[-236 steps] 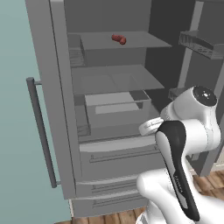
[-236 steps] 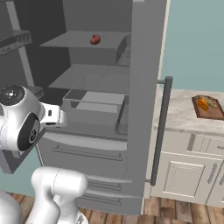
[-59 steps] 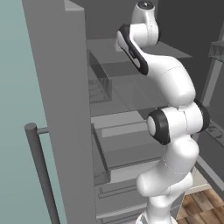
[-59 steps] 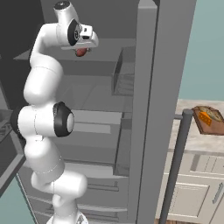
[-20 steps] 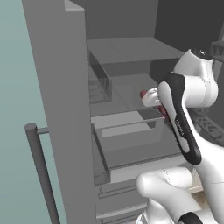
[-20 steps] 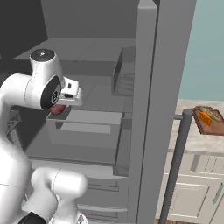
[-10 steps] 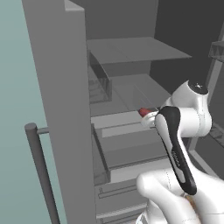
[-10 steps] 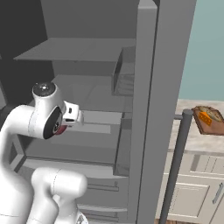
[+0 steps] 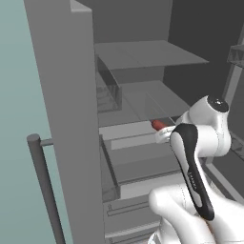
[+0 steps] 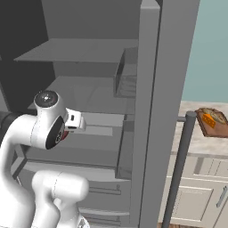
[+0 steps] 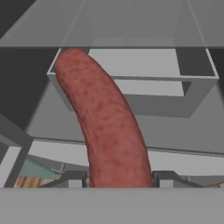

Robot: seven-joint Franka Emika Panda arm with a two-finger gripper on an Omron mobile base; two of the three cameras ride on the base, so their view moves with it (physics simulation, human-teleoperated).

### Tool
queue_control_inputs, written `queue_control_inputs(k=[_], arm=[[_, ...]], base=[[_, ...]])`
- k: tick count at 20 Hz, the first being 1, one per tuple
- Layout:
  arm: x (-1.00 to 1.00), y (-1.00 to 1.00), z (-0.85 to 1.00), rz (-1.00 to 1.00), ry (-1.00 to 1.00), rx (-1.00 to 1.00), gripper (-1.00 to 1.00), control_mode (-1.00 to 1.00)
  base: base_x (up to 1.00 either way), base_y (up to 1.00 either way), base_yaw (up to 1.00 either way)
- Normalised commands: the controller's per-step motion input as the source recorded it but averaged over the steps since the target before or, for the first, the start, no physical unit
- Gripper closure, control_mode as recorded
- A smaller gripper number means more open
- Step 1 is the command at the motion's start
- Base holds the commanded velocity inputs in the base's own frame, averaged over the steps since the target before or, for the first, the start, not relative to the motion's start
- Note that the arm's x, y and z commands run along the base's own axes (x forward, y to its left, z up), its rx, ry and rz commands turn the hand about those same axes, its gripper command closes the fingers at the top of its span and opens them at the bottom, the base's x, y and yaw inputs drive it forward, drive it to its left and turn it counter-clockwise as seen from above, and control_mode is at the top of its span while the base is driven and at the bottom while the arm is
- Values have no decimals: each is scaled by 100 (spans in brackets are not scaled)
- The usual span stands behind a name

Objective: Retrieve the sausage and cheese from the fridge and place them on the cutting board on the counter.

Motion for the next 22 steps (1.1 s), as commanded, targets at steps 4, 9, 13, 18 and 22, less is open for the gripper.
queue_control_inputs(k=[4, 9, 13, 18, 22], arm=[[0, 0, 0, 0, 0, 0, 100, -100], [0, 0, 0, 0, 0, 0, 100, -100], [0, 0, 0, 0, 0, 0, 100, 100], [0, 0, 0, 0, 0, 0, 100, 100], [0, 0, 0, 0, 0, 0, 100, 100]], base=[[0, 0, 0], [0, 0, 0], [0, 0, 0], [0, 0, 0], [0, 0, 0]])
